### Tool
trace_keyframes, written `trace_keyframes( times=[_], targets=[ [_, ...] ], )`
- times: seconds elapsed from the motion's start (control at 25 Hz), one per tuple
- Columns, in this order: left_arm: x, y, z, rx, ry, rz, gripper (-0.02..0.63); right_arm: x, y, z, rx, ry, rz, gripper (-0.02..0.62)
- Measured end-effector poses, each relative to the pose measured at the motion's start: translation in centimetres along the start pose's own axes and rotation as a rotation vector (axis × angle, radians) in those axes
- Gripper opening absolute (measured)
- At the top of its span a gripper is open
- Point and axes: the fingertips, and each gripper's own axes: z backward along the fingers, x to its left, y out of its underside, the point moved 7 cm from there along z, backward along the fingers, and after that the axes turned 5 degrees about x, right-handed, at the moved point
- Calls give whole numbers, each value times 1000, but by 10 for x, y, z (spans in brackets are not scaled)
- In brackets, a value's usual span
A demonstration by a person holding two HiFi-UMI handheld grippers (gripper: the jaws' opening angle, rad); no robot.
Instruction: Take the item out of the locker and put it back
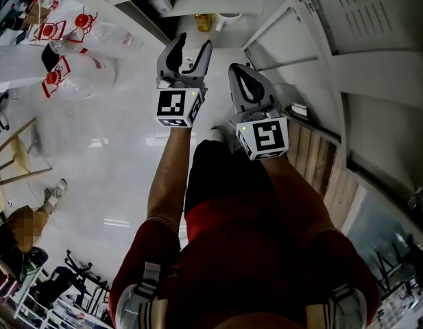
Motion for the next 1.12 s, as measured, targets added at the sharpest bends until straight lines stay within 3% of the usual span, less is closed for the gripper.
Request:
trace_keyframes(
  times=[0.68, 1.12],
  targets=[
    [-25, -69, 73, -35, -64, 3, 48, 23, -64, 30, -13, -68, 4, -3],
    [-42, -111, 115, -39, -72, -21, 6, 34, -99, 59, -62, -86, 7, -3]
  ],
)
